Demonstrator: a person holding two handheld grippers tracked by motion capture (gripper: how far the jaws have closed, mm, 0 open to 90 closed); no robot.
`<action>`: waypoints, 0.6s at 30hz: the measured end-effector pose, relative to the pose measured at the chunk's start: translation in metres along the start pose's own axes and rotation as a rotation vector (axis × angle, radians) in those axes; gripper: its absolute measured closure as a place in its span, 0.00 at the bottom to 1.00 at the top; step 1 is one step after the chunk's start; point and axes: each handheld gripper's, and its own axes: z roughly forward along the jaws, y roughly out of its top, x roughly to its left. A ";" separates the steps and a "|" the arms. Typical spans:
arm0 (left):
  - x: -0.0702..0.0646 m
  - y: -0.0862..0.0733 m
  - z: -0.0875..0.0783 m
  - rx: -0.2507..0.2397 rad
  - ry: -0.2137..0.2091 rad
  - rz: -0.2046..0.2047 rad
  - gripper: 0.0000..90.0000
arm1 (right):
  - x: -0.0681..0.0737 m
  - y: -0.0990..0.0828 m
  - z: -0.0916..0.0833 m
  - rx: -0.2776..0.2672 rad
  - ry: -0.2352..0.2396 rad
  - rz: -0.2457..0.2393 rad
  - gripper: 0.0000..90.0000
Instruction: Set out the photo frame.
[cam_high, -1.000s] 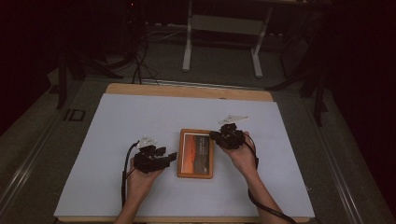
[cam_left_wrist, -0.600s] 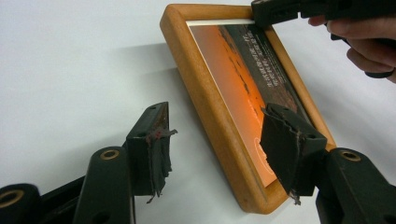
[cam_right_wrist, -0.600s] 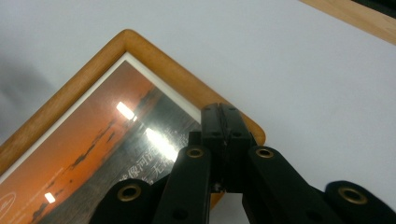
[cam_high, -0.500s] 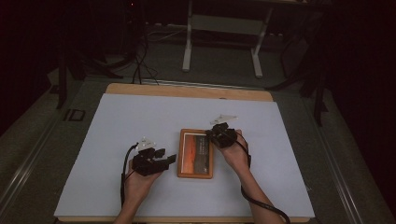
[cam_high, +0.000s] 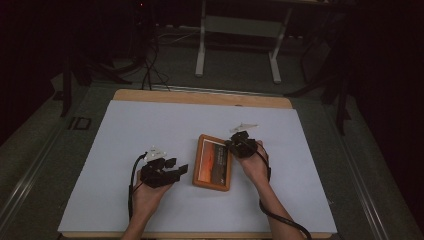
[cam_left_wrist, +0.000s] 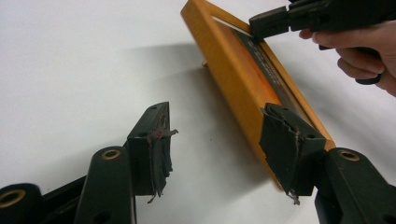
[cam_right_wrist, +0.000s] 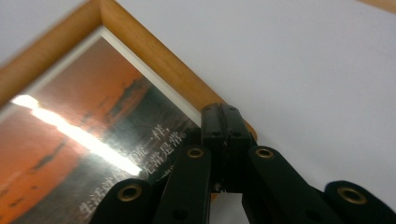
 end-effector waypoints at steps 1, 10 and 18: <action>0.000 0.000 0.000 -0.003 0.000 -0.001 0.48 | -0.002 -0.002 0.001 0.004 -0.004 0.009 1.00; -0.004 0.001 0.000 -0.007 -0.023 0.006 0.48 | -0.014 -0.015 0.008 -0.012 0.029 0.063 1.00; -0.009 0.003 -0.002 -0.011 -0.054 -0.001 0.46 | -0.015 -0.014 0.009 0.000 0.035 0.067 1.00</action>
